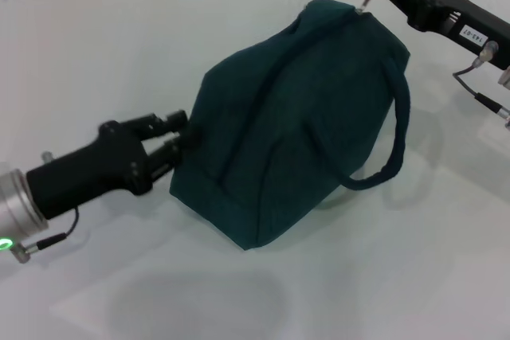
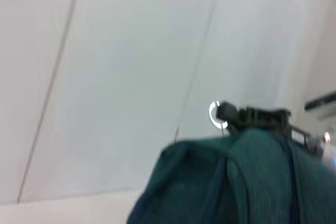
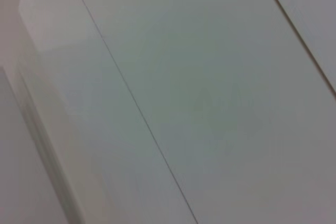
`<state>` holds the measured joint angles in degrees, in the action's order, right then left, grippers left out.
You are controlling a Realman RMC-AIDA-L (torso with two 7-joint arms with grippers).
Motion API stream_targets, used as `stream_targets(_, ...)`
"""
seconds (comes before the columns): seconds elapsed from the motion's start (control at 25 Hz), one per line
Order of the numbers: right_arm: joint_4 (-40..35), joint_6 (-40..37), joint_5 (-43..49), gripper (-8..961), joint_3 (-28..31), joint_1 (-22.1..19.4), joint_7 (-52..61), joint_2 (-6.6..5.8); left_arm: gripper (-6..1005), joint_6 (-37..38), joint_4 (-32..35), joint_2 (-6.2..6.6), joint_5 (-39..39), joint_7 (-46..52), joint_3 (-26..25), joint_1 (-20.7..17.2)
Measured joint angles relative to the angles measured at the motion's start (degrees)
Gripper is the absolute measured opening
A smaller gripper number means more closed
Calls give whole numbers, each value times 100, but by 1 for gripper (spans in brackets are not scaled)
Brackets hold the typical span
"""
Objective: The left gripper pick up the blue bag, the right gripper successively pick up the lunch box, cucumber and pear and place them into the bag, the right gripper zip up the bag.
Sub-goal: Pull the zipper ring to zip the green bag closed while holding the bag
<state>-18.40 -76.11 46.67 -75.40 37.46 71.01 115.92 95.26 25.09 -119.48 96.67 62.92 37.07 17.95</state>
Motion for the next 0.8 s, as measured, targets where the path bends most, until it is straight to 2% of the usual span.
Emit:
stream_targets(0.2,-3,0,0,28,-10,52,0,0,285,340,561,22,70,386,-45,-44)
stream_targets(0.36,-5,5,0,29,-17,65,-1,0,462,366,1452,26,120,1273,86,43)
stream_targets(0.44,-6,14,-1,29,-18,68,0,0,556,354,2154,11,173,1963,322,137)
stream_targets(0.6,3,31,-1,29,-24,72,-1,0,668,269,3738,0,479,3539,752,512)
stream_targets(0.64,14,37,-1,30,-17,75,-1,-1,697,240,3958,-2,523,3781,807,578)
stream_targets(0.8,22,49,-1,30,-3,55,-1,0,798,-109,5352,5,1060,5619,1586,1072)
